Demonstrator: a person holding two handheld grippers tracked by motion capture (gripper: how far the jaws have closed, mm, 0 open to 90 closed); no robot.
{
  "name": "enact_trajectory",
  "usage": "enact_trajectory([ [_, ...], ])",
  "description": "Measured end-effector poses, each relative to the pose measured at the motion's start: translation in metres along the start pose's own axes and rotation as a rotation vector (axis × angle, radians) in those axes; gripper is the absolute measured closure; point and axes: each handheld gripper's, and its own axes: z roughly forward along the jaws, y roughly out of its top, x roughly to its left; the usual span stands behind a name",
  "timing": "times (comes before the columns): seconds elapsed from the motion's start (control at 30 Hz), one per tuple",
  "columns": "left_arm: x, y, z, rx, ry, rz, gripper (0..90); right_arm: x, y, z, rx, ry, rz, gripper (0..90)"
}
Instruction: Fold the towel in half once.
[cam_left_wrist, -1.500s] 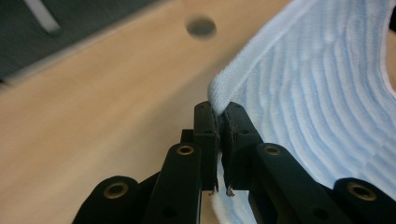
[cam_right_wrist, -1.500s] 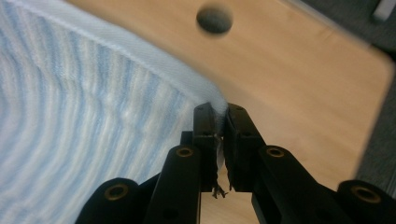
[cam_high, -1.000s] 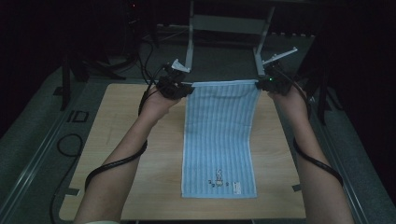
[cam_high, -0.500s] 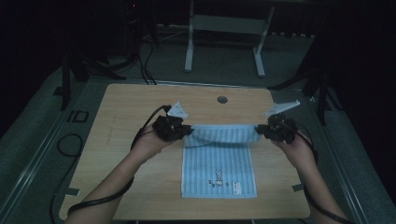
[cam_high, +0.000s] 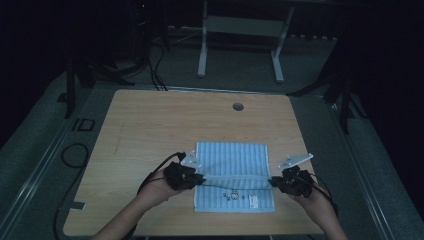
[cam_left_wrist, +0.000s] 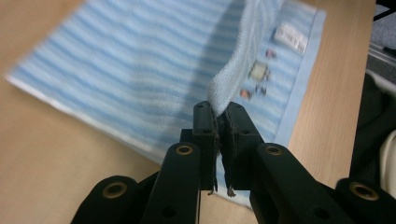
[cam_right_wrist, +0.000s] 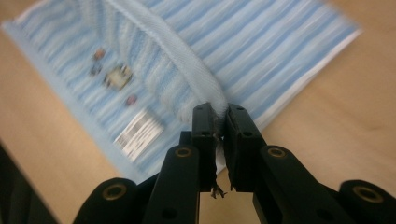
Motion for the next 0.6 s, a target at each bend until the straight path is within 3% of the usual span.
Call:
enact_trajectory([
  [0.03,-0.005,-0.009,0.007,0.014,-0.006,-0.003,83.7,0.001,-0.007,0.005,0.006,0.016,0.029,82.9],
  [0.13,-0.007,-0.019,0.013,0.009,-0.024,-0.025,83.7,0.006,-0.013,0.009,0.017,0.023,0.022,82.9],
  [0.33,-0.015,-0.031,0.021,0.046,-0.041,-0.012,81.8,0.016,-0.026,0.014,0.029,0.046,0.034,82.5],
  [0.37,-0.017,-0.034,0.023,0.05,-0.061,-0.016,81.8,0.018,-0.029,0.014,0.03,0.049,0.034,82.4],
  [0.43,-0.02,-0.037,0.024,0.054,-0.07,-0.015,73.7,0.02,-0.033,0.014,0.031,0.059,0.044,81.6],
  [0.47,-0.022,-0.041,0.024,0.068,-0.108,-0.032,70.0,0.027,-0.042,0.013,0.05,0.083,0.042,74.1],
  [0.6,-0.027,-0.046,0.019,0.079,-0.116,-0.033,63.4,0.032,-0.052,0.012,0.071,0.101,0.049,66.1],
])
